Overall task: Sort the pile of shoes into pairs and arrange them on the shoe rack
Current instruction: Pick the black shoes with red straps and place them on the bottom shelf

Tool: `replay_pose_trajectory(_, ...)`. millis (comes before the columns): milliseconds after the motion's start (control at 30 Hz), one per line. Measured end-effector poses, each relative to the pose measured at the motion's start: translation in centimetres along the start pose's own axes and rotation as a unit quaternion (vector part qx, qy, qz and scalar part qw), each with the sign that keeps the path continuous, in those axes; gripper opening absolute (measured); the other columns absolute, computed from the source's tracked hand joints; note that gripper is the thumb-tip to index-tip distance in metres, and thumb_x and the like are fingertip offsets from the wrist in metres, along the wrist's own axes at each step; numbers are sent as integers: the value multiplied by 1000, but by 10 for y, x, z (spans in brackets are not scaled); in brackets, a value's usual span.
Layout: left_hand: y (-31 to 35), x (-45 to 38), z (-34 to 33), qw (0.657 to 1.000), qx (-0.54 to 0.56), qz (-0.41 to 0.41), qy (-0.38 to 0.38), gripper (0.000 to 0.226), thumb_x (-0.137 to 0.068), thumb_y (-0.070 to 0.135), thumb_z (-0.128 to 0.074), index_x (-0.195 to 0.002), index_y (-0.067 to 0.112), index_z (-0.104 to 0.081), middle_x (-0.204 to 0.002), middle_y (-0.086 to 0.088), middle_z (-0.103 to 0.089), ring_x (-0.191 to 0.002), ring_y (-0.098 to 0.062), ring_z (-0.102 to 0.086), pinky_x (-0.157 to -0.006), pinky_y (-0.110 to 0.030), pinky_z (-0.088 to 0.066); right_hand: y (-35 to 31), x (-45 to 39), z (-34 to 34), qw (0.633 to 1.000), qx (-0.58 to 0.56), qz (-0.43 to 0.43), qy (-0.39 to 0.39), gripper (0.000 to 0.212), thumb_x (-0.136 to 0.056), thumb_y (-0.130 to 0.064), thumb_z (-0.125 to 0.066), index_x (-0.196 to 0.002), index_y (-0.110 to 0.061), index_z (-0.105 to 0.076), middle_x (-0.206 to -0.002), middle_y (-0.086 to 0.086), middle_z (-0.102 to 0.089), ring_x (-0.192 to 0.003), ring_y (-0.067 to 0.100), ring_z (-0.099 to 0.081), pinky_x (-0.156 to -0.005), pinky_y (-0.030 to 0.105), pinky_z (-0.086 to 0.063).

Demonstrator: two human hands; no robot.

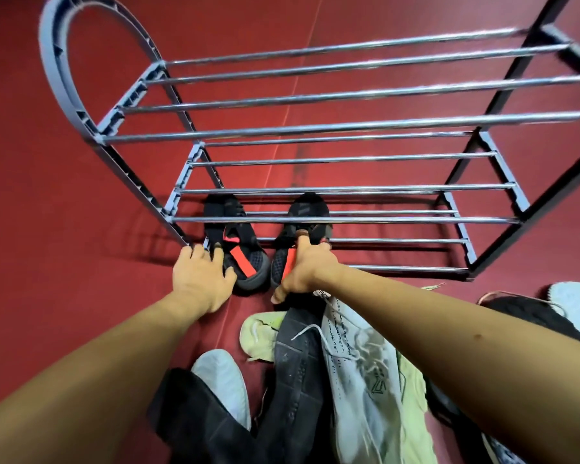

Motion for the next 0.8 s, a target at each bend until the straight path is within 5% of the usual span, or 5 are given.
replay_pose_trajectory(133,-2,0,24,999,-49,2,17,62,-92,54,-17,-130,22,-55,-121,-3,-65,-117,-25,-42,-95,-39,-28,9,2,11,997,-13,29,71,131,-52,-38,-91,-151,-10,-10,-144,28,-35,-126,40,-52,-93,37,-53)
replay_pose_trajectory(267,15,5,29,999,-47,1,-28,58,-92,50,-27,-120,20,-68,-128,2,-66,-127,-24,-48,-98,-37,-32,25,3,20,996,20,37,79,78,-51,-39,-89,-117,-15,-55,-107,8,-64,-89,27,-70,-62,31,-58)
replay_pose_trajectory(400,14,25,27,997,65,34,-35,57,-93,51,-28,-118,17,-67,-128,-4,-66,-127,-28,-48,-98,-36,-36,25,5,22,989,81,75,93,41,-59,-41,-73,-93,-21,-63,-92,1,-71,-80,25,-71,-71,32,-61)
replay_pose_trajectory(633,28,62,-1,909,406,81,-44,85,-66,84,-53,-124,22,-51,-111,-14,-66,-109,-36,-61,-85,-39,-49,22,2,14,989,26,113,89,50,-63,-41,-74,-108,-25,-63,-114,4,-69,-106,29,-66,-88,30,-54)
replay_pose_trajectory(800,23,58,9,854,504,132,9,40,-65,53,-84,-94,28,-74,-81,9,-70,-92,-23,-65,-73,-29,-41,-8,6,4,983,1,130,133,29,-67,-40,-71,-89,-25,-59,-108,6,-70,-101,32,-66,-83,32,-54)
Point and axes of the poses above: each hand's wrist, its own x-axis away from the middle knuckle, its own z-axis out of the back of the hand, y = z × x, the point moved 5 cm from there along -x, towards the middle knuckle
